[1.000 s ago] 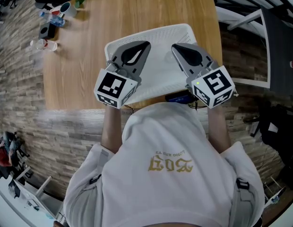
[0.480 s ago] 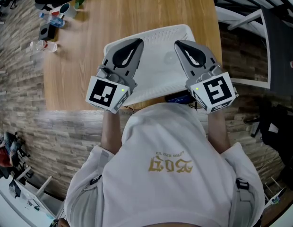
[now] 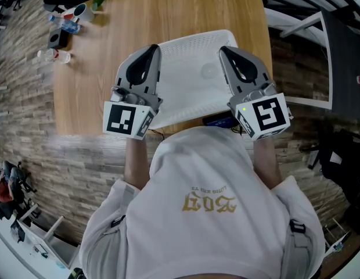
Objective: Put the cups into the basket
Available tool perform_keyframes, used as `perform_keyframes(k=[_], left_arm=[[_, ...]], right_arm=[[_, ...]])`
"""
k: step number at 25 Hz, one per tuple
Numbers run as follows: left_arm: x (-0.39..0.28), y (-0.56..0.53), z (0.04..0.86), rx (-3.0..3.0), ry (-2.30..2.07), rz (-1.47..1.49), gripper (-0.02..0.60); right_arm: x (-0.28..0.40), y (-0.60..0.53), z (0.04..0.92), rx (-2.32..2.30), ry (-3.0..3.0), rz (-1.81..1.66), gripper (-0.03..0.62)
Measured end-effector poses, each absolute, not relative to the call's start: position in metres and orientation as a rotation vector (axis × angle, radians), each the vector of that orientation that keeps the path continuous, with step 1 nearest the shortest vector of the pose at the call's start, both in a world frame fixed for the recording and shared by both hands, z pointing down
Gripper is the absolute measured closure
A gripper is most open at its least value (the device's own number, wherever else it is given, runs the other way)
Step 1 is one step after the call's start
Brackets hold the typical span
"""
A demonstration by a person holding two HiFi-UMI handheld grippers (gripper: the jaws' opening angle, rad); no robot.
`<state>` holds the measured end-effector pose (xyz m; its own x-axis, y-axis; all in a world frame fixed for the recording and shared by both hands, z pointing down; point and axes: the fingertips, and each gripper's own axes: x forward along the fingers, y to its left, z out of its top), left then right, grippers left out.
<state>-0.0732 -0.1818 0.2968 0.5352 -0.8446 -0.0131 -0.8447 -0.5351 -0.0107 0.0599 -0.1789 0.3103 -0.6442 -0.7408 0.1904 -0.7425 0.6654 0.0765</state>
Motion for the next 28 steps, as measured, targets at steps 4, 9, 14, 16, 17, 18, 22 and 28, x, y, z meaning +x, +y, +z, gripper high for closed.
perform_keyframes(k=[4,9,14,16,17,18,22,28], left_arm=[[-0.074,-0.180,0.295,-2.728,1.514,0.014,0.575],[-0.074,-0.179,0.297,-2.732,1.517,-0.007,0.575],[-0.072,-0.178,0.298,-2.739,1.503,-0.011,0.574],[-0.072,-0.178,0.298,-2.739,1.499,-0.011,0.574],[-0.072,-0.179,0.298,-2.740,1.497,-0.012,0.575],[-0.072,-0.179,0.299,-2.741,1.497,-0.014,0.575],[-0.073,-0.180,0.299,-2.741,1.498,-0.012,0.574],[-0.070,-0.182,0.299,-2.738,1.493,-0.020,0.574]], right_arm=[[0.062,-0.178,0.308,1.226,-2.685,0.021,0.585],[0.066,-0.178,0.309,1.247,-2.660,0.008,0.585],[0.069,-0.179,0.310,1.265,-2.645,-0.003,0.585],[0.071,-0.181,0.310,1.277,-2.640,-0.001,0.585],[0.072,-0.182,0.309,1.281,-2.636,-0.007,0.585],[0.073,-0.183,0.309,1.285,-2.634,-0.011,0.585],[0.079,-0.186,0.308,1.311,-2.621,-0.003,0.585],[0.086,-0.190,0.305,1.335,-2.604,-0.020,0.585]])
